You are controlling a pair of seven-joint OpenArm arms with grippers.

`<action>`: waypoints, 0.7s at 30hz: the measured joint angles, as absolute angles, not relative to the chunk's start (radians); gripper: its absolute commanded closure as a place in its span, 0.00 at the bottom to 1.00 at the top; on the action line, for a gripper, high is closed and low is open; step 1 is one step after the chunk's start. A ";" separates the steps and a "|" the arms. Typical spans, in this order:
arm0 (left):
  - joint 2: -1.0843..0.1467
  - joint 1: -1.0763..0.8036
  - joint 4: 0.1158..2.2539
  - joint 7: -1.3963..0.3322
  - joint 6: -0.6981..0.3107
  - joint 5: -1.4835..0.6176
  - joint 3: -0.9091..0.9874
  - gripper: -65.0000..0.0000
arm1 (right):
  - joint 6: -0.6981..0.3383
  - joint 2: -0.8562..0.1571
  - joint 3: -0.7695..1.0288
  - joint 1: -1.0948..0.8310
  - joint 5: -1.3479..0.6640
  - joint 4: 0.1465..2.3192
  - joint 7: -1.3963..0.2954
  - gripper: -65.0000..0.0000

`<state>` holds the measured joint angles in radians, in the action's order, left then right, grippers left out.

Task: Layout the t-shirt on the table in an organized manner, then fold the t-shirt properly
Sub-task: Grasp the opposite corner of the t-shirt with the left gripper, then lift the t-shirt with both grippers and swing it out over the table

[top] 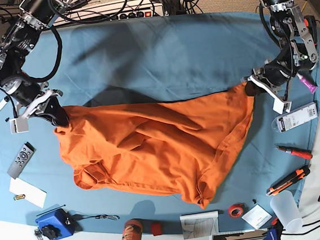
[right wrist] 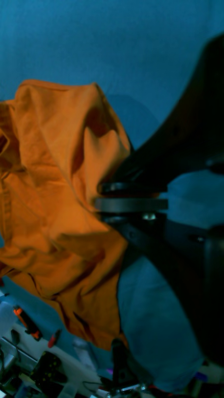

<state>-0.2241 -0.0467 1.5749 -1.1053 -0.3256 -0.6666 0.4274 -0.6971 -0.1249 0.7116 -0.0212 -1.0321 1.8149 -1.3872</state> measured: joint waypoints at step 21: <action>-0.217 -0.322 1.787 -1.242 -0.416 -0.824 0.698 1.00 | -0.682 -0.215 0.818 -0.307 -1.178 1.815 -1.414 1.00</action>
<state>-0.2169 -0.3222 1.7870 -1.2423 -0.4164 -0.8242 0.6983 -0.6823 -0.2153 0.8181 -0.3065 -1.1782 1.8153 -1.4139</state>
